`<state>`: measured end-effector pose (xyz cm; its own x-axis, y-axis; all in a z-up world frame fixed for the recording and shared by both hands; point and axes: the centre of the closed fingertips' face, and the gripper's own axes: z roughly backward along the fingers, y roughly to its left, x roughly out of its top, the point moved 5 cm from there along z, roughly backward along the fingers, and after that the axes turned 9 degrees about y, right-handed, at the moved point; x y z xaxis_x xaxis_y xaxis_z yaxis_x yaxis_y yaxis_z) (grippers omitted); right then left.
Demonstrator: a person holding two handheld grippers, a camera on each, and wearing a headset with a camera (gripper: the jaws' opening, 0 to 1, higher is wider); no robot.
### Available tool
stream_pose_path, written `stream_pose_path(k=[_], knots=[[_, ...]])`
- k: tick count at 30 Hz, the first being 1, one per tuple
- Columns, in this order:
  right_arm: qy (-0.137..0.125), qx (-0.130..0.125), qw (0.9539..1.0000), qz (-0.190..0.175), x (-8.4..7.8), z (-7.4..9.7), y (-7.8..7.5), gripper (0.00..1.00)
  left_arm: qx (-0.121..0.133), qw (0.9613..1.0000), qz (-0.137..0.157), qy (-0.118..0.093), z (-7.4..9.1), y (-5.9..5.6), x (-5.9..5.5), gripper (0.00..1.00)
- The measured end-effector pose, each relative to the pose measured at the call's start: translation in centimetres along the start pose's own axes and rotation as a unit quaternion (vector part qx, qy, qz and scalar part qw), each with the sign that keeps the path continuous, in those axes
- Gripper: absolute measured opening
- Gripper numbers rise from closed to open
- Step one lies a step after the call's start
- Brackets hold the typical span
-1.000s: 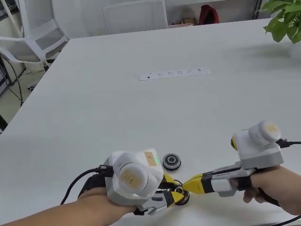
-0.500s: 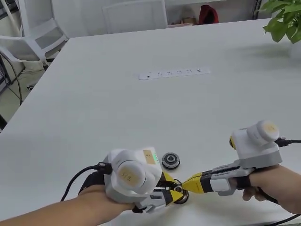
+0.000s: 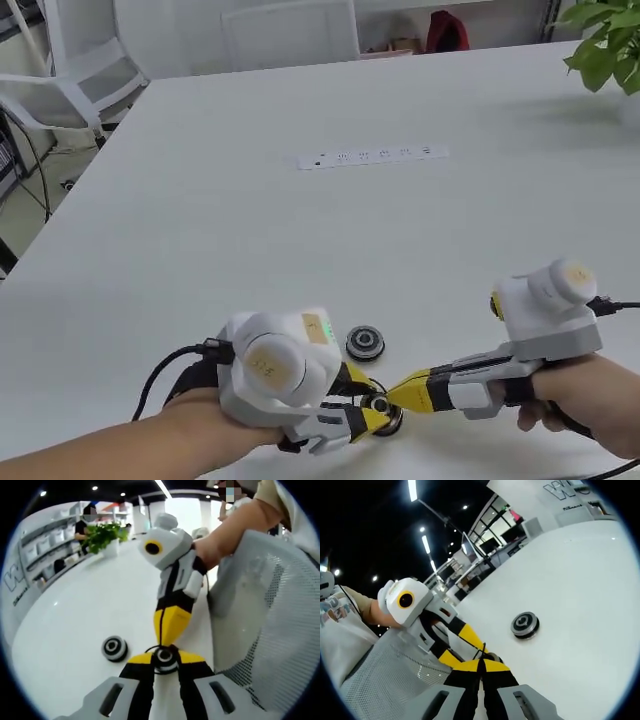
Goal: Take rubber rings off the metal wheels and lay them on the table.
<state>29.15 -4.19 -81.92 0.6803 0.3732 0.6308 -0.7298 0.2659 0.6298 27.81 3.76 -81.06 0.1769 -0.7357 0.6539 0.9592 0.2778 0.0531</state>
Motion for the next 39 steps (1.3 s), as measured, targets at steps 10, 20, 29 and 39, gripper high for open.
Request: stream_pose_path(k=[10, 20, 29, 39], knots=[[-0.012, 0.003, 0.9999, -0.002, 0.2, 0.1, 0.3, 0.0, -0.008, 0.9998, 0.009, -0.015, 1.3, -0.5, 0.5, 0.26], [-0.02, 0.007, 0.9998, -0.002, 0.5, 0.3, 0.6, 0.0, -0.003, 0.9992, 0.017, -0.035, 3.1, -0.3, 0.8, 0.3], [-0.024, 0.01, 0.9997, -0.001, 0.8, 0.5, 0.8, 0.0, 0.002, 0.9983, 0.031, -0.05, 5.0, -0.1, 0.6, 0.38], [-0.03, 0.012, 0.9995, 0.002, 1.3, 0.8, 1.0, 0.0, 0.01, 0.9967, 0.049, -0.064, 6.7, 0.1, 0.4, 0.46]])
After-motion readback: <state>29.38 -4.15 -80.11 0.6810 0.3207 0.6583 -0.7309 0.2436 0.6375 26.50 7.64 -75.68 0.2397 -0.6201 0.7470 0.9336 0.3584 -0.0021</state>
